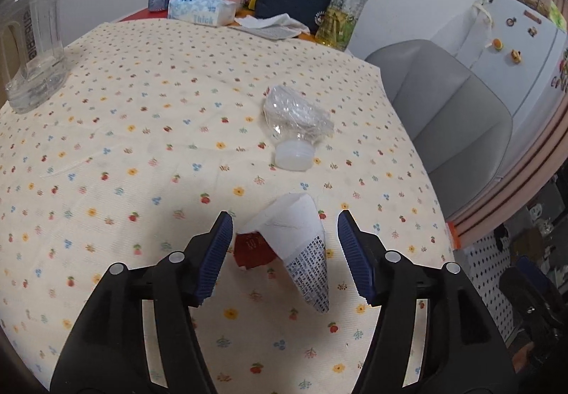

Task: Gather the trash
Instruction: 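Close the left gripper on the red-and-white wrapper and lift it, then grasp the crushed clear plastic bottle by its cap with the right gripper while the left holds the wrapper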

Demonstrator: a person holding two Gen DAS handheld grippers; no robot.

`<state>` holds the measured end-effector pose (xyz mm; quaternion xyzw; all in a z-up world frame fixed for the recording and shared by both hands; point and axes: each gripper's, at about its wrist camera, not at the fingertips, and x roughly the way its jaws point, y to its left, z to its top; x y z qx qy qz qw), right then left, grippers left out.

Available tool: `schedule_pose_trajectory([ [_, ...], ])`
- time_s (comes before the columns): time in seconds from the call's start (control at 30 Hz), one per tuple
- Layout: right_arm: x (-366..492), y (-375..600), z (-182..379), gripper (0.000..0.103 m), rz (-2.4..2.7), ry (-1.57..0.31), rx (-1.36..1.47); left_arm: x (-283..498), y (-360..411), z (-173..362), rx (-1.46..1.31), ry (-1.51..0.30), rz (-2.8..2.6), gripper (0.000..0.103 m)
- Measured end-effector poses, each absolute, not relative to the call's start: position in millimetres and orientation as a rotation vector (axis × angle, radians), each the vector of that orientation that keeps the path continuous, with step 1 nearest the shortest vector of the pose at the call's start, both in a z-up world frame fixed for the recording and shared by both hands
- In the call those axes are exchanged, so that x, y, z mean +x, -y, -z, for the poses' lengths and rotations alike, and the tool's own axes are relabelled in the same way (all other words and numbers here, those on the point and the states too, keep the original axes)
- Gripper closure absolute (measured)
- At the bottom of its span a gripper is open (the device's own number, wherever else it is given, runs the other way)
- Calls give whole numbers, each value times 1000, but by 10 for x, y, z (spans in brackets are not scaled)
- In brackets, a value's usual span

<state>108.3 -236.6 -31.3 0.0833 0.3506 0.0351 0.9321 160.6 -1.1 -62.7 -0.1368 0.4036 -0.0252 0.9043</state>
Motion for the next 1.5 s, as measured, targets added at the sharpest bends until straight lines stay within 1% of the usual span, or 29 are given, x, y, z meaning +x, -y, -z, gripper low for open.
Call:
schedule_pose_trajectory([
  [0.03,1084,2388,316,8,-71,-717,174,1618,23,646,-282,-838,48,43],
  [0.07,1090,2401,317,8,-70,-717,177,1629,33,662,-279,-840,38,60],
  [0.1,1096,2407,319,8,-70,-717,179,1632,38,673,-278,-848,36,64],
  [0.17,1103,2403,323,8,-71,-717,178,1623,36,662,-276,-843,33,71],
  [0.23,1126,2365,319,8,-77,-716,171,1588,11,615,-270,-826,29,74],
  [0.53,1270,1925,199,8,-138,-702,117,1474,-460,407,-290,-761,-63,75],
  [0.97,1516,1312,-17,9,-216,-668,63,1505,-991,276,-330,-702,-159,75],
  [1.23,1766,1010,54,11,-251,-696,20,1559,-1197,328,-355,-687,-212,75],
  [1.5,2019,782,277,14,-265,-744,10,1633,-1354,454,-386,-688,-270,75],
])
